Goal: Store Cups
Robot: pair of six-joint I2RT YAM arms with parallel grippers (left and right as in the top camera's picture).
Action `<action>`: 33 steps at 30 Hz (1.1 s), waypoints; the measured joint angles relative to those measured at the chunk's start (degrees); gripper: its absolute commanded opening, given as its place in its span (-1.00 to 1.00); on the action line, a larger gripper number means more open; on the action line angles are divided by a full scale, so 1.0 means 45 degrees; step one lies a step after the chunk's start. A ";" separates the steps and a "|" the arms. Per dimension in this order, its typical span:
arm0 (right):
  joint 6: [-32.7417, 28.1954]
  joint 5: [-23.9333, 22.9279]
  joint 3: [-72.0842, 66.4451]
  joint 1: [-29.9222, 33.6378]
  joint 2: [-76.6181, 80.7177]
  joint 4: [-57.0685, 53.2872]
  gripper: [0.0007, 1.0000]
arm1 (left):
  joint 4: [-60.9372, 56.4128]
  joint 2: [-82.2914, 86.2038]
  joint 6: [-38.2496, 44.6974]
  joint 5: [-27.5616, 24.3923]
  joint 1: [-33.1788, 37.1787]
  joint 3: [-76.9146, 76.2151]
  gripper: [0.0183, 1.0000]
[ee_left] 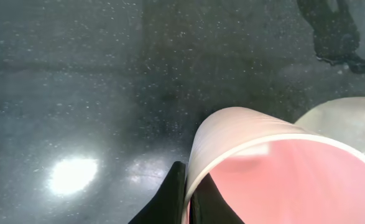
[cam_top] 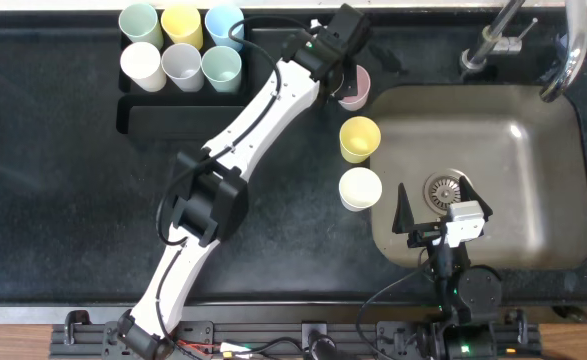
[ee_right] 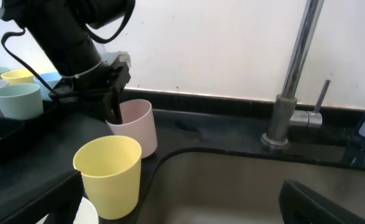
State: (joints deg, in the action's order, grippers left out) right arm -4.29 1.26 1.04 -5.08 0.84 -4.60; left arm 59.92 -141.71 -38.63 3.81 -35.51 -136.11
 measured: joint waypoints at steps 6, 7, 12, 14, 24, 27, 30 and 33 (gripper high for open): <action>-0.0005 0.0000 0.0000 0.0000 0.0000 0.0000 0.99 | 0.1195 0.1166 0.0015 0.1253 0.0112 0.0000 -0.97; -0.0005 0.0005 0.0000 0.0000 0.0000 0.0000 0.99 | 0.1413 0.1574 0.0029 0.1418 0.0185 0.0005 -0.97; -0.0005 0.0000 0.0000 0.0000 0.0000 -0.0005 0.99 | 0.1719 0.4605 0.0049 0.2006 0.1044 0.0996 -0.97; -0.0005 0.0000 0.0000 0.0000 0.0000 -0.0005 1.00 | 0.1627 0.6062 0.0049 0.2127 0.1613 0.1943 -0.97; 0.0000 0.0000 0.0000 0.0000 0.0000 0.0000 0.99 | 0.0772 1.0462 0.1069 0.2113 0.5027 0.7990 -0.97; -0.0005 0.0000 0.0000 0.0000 0.0000 0.0000 0.99 | 0.0787 1.0618 0.1642 0.1787 0.6105 0.8986 -0.97; -0.0005 -0.0005 0.0000 0.0000 0.0000 -0.0005 0.99 | 0.0782 1.0632 0.2268 0.1530 0.7184 0.9496 -0.96; 0.0000 0.0000 0.0000 0.0000 0.0000 -0.0005 0.99 | 0.0724 1.0637 0.2803 0.1418 0.8092 0.9714 -0.96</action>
State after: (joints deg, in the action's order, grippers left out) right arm -4.29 1.26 1.04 -5.08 0.84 -4.62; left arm 63.18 -93.84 -26.02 10.20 0.91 -92.40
